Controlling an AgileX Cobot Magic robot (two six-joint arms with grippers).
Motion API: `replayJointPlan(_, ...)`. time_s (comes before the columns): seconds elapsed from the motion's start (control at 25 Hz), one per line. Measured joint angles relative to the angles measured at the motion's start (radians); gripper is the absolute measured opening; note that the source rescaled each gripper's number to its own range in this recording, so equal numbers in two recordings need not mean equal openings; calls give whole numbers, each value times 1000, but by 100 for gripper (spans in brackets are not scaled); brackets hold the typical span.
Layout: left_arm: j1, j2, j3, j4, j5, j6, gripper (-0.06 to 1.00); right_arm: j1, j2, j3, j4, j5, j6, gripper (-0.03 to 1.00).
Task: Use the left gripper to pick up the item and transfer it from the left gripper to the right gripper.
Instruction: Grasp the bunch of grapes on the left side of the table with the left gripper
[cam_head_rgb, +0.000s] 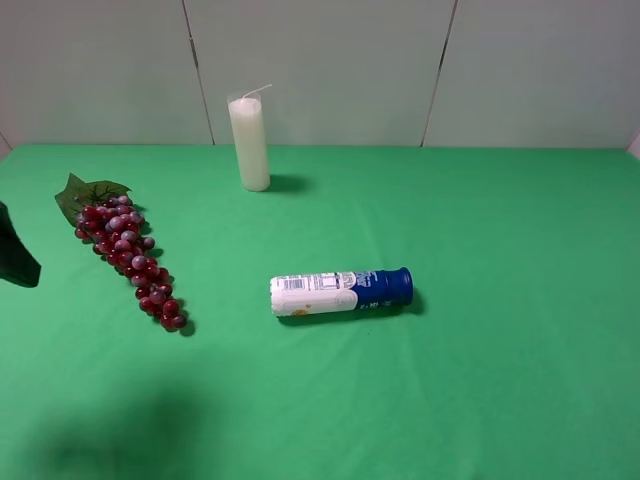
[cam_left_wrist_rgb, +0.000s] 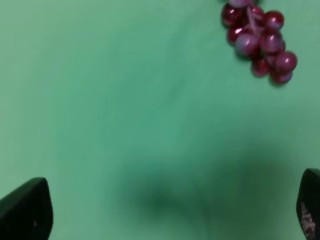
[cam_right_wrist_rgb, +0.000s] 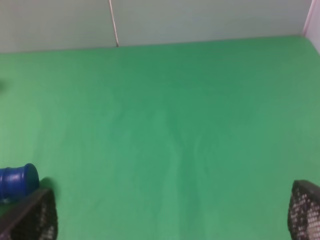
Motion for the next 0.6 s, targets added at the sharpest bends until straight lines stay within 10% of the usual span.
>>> replayJointPlan(0.6,-359,430,-1,204,-339,-531,98,0,0,0,0,0,0,100)
